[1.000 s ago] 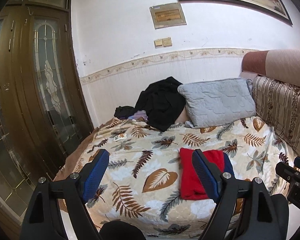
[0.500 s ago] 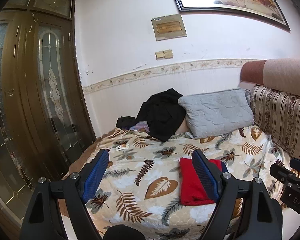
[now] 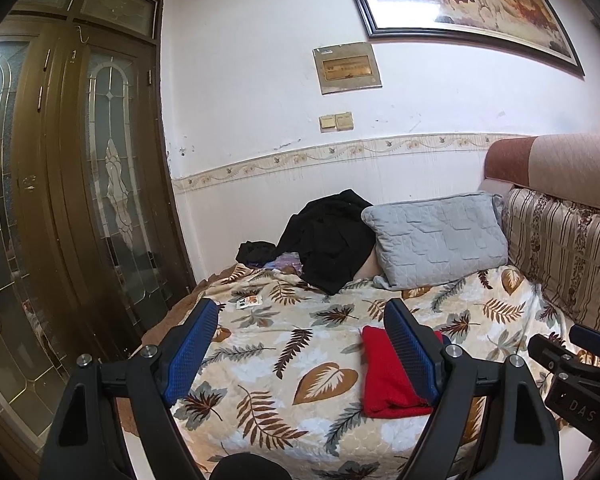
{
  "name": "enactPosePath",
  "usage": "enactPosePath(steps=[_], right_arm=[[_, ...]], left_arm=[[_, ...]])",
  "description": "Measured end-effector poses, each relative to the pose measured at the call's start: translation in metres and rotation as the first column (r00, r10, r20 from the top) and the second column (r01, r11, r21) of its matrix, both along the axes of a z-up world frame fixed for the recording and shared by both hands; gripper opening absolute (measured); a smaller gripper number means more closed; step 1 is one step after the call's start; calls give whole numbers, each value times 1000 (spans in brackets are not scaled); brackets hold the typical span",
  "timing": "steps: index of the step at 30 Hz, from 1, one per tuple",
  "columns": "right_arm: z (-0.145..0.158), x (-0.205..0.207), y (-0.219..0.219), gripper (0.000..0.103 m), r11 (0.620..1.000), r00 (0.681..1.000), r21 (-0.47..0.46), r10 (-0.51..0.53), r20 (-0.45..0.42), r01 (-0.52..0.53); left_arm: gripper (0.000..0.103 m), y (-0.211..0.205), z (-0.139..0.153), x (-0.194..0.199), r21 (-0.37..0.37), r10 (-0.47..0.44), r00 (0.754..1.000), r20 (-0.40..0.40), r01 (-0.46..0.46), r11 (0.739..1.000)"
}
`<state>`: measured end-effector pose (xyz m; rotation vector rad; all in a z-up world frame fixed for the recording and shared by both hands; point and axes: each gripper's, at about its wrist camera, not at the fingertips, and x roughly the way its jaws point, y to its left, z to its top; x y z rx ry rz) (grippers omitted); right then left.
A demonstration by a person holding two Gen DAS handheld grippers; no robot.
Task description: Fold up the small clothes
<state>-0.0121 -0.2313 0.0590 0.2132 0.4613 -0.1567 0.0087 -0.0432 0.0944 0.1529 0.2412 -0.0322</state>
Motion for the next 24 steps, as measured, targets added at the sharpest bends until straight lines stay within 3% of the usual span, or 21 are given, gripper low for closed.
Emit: enactPosePath(steps=[24], right_arm=[[-10,12,7,68,1000,1000,-1,0,-20,0]], left_arm=[[86,5,-5,4,-12,6,1000,-7,-6,1000]])
